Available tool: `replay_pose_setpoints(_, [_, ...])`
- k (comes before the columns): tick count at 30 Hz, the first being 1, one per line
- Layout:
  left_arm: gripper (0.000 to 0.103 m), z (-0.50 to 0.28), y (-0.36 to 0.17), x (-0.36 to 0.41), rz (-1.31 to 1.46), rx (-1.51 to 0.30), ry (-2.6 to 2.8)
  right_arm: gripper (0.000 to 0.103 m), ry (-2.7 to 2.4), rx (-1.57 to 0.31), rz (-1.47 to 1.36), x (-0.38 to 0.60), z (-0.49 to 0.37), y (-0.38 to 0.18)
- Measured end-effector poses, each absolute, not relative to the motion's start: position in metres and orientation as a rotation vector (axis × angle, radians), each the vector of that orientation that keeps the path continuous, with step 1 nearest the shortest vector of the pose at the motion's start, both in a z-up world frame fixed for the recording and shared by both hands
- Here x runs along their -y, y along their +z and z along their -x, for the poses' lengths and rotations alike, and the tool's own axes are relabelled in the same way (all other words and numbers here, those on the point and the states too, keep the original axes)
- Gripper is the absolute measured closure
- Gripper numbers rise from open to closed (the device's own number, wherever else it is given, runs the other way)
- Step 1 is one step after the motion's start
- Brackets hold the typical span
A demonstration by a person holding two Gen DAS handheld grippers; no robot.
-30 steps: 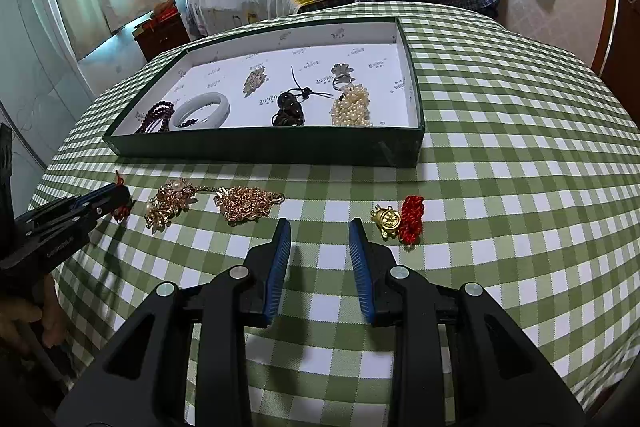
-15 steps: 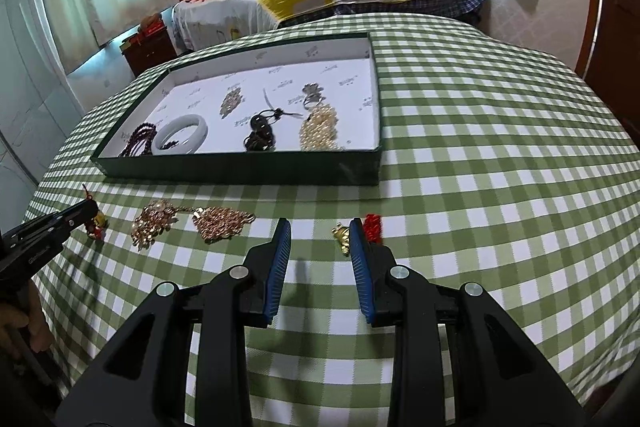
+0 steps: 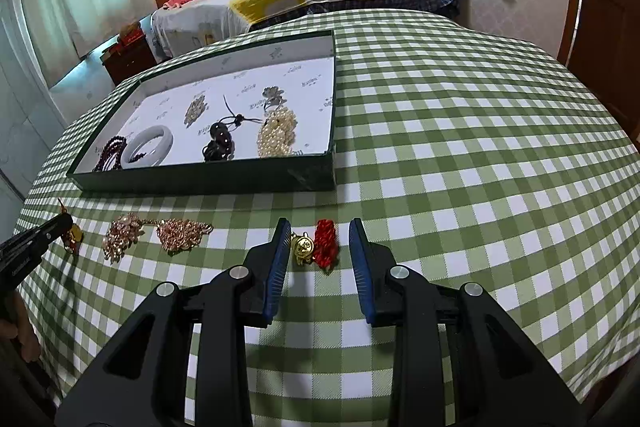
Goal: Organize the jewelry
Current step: 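Grasp the red tassel with the left tool while the right tool grasps the red knot charm, then carry the red tassel and red knot charm into the tray and open both tools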
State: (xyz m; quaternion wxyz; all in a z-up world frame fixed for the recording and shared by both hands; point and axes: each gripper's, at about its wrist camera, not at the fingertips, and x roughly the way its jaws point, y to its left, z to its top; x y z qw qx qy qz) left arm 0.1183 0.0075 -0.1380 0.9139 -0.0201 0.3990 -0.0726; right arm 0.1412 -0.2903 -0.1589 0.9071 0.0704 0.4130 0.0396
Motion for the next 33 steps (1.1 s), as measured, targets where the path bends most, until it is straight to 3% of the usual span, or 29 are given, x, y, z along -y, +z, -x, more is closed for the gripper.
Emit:
replay_pose_setpoints(7, [0.092, -0.120, -0.139, -0.011, 0.046, -0.824, -0.141, 0.075, 0.083, -0.874, -0.160, 0.289, -0.149, -0.166])
replay_pose_setpoints(12, [0.092, -0.120, -0.139, -0.012, 0.047, -0.824, -0.142, 0.086, 0.093, -0.865, -0.137, 0.283, -0.148, -0.166])
replay_pose_setpoints(13, [0.092, -0.120, -0.139, -0.012, 0.045, -0.824, -0.142, 0.094, 0.093, -0.861, -0.137, 0.283, -0.147, -0.165])
replay_pose_setpoints(33, [0.092, -0.117, -0.111, -0.008, 0.062, -0.758, -0.157, 0.095, 0.173, -0.760, -0.113, 0.265, -0.132, -0.119])
